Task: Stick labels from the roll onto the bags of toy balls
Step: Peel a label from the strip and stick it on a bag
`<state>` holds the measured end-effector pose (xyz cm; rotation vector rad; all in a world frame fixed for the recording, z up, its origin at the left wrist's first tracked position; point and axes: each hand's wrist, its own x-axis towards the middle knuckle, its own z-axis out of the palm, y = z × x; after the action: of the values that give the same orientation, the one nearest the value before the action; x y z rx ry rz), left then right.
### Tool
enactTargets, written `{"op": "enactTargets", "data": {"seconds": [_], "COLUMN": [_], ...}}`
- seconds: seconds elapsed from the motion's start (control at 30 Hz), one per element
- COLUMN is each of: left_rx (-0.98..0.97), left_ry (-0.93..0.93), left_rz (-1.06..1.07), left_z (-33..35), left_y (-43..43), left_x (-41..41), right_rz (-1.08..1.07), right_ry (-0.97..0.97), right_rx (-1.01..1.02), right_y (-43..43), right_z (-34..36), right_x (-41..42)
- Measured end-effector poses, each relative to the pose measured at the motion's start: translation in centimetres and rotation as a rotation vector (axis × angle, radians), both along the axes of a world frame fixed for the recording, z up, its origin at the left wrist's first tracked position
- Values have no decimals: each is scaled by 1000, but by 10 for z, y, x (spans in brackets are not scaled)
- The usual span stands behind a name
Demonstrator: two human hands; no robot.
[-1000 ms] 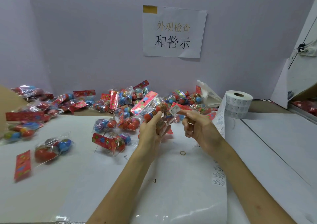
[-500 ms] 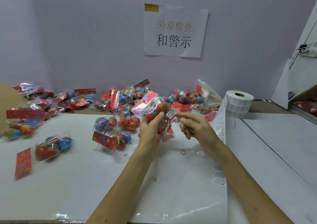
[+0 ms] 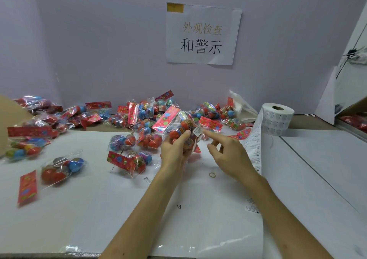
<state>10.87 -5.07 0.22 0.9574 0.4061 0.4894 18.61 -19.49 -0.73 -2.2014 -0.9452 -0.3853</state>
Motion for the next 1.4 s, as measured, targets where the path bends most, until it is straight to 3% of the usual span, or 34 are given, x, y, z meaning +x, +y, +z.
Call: {"op": "enactTargets", "data": {"seconds": [0.07, 0.13, 0.23, 0.33, 0.67, 0.9, 1.4], "left_rx": [26, 55, 69, 127, 319, 272, 262], "left_ry": [14, 20, -3, -40, -44, -42, -41], "left_rz": [-4, -13, -44, -107, -267, -270, -209], "left_z": [-1, -1, -2, -2, -2, 0, 0], "left_y": [1, 2, 1, 0, -7, -6, -5], "left_x": [1, 1, 0, -2, -6, -7, -6], "right_rz": [-71, -67, 72, 166, 129, 194, 202], "right_ry": [59, 175, 391, 493, 437, 585, 526], "right_rx": [-35, 70, 351, 406, 467, 578, 525], "right_y": [-1, -3, -6, -1, 0, -1, 1], "right_z": [0, 3, 14, 18, 11, 14, 16], "right_x": [2, 5, 4, -3, -4, -2, -12]}}
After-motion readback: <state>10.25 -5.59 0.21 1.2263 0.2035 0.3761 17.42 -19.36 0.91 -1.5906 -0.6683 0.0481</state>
